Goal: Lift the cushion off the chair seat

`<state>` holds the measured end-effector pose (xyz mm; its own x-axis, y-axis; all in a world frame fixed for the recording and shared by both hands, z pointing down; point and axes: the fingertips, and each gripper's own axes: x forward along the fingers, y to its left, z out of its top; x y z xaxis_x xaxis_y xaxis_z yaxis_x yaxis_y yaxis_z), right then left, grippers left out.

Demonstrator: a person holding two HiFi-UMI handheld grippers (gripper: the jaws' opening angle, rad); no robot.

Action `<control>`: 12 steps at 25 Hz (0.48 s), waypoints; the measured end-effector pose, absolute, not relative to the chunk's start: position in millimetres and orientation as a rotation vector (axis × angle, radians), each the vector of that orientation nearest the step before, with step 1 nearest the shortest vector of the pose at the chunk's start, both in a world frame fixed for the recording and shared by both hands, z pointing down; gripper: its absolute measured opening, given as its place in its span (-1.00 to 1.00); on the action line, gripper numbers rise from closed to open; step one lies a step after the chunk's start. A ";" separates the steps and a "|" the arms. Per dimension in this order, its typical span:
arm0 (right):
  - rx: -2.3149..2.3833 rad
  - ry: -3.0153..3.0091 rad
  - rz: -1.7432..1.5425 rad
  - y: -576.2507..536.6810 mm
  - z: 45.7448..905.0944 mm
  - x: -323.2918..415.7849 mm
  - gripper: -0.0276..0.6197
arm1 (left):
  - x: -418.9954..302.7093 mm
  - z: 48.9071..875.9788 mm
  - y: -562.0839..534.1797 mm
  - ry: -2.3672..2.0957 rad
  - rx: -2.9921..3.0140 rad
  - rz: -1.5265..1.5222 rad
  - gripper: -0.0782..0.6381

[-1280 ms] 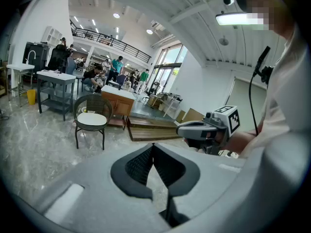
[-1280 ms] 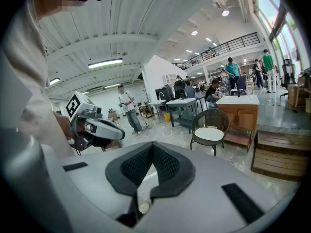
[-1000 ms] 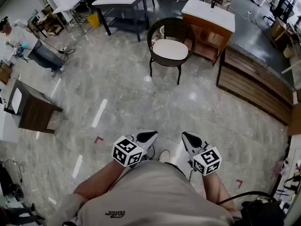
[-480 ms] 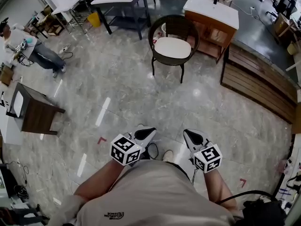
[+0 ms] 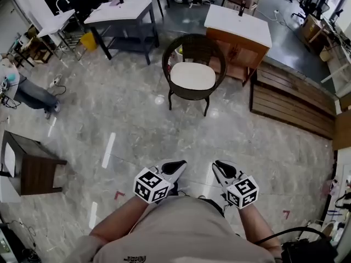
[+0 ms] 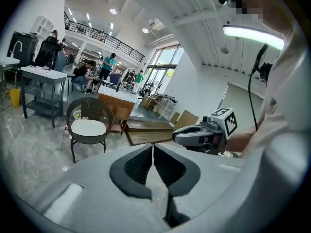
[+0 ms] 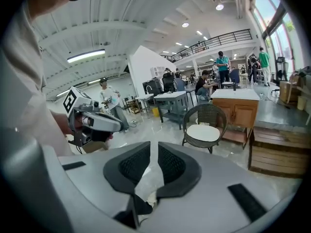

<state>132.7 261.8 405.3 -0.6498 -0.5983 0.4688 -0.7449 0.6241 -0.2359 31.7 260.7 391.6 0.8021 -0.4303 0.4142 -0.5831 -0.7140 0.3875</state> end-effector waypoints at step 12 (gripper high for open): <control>1.134 -2.483 0.765 101.6 434.3 17.7 -0.61 | -90.5 382.6 140.4 -0.698 2.507 0.420 -0.76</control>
